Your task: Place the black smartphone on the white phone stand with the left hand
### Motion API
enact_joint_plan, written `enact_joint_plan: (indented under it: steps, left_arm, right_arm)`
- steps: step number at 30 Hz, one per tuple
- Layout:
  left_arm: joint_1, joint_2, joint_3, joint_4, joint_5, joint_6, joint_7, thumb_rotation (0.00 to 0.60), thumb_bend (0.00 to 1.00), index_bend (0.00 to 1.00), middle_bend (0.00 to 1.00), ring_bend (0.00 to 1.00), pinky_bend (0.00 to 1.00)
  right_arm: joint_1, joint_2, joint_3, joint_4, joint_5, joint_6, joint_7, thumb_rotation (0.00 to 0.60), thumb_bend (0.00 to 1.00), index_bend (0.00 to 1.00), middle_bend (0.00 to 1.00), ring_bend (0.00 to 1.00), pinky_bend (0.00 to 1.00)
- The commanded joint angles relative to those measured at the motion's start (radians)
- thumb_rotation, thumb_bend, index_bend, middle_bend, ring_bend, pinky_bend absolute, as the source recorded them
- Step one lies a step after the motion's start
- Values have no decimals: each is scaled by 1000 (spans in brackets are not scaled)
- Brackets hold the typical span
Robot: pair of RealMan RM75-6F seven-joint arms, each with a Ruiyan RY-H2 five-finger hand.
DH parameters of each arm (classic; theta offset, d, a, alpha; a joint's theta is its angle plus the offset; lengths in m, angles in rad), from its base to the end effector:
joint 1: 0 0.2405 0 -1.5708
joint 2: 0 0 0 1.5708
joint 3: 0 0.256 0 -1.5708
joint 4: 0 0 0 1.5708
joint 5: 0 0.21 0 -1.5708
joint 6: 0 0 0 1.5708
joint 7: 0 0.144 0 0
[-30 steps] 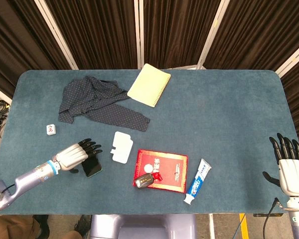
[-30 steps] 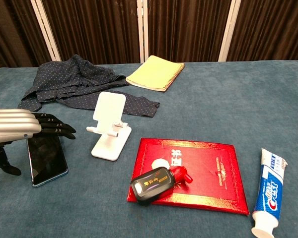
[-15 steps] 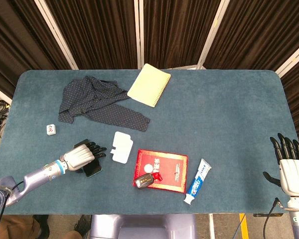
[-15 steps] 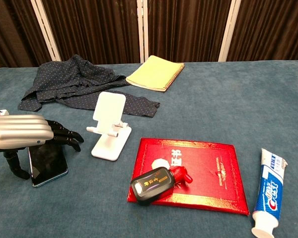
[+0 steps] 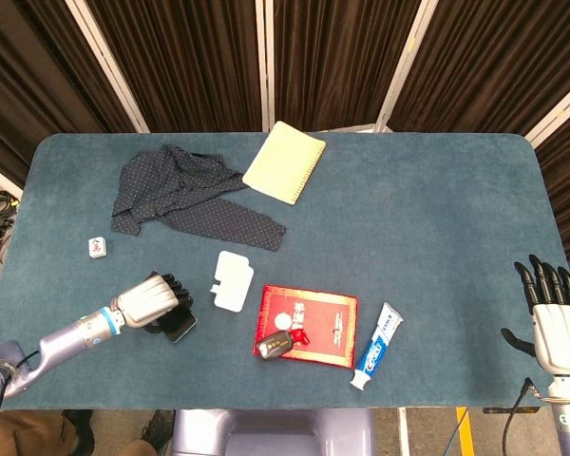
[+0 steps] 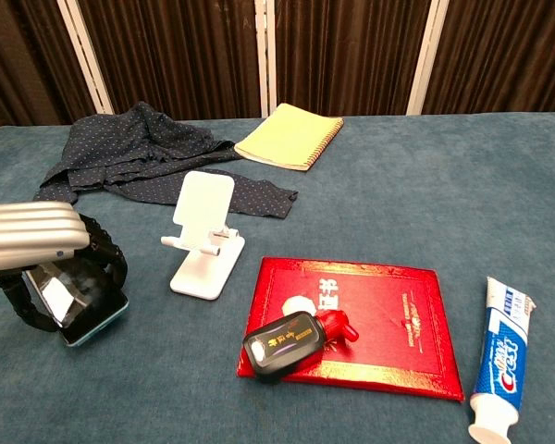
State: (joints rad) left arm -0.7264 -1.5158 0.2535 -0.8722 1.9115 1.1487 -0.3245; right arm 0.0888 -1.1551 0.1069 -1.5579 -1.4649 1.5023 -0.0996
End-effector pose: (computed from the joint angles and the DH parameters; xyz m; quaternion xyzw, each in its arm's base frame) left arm -0.2651 0.3173 0.0048 -0.9058 -0.1811 -0.2817 0.2597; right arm -0.3167 -0.1943 0.1653 0.5876 -0.3396 0.3720 0.6333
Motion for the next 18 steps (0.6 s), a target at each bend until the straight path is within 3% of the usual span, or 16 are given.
enact_joint_plan:
  steps: [1, 7, 14, 18]
  left_arm:
    - [7, 16, 0, -9, 0, 30, 1, 600, 0, 539, 364, 445, 413]
    - [11, 54, -13, -27, 22, 122, 56, 600, 0, 561, 376, 452, 420]
    - [-18, 75, -85, 31, 112, 348, 289, 600, 0, 582, 390, 461, 428]
    - [-81, 62, -112, 86, 177, 413, 385, 600, 0, 560, 382, 461, 412]
  right_arm:
    - [-1, 1, 0, -1, 0, 1, 0, 600, 0, 0, 0, 0, 0]
    - [-2, 4, -1, -4, -2, 4, 4, 600, 0, 0, 0, 0, 0]
    - [-3, 8, -1, -9, -6, 7, 14, 600, 0, 0, 0, 0, 0]
    - [-4, 10, -1, -10, -5, 7, 16, 600, 0, 0, 0, 0, 0]
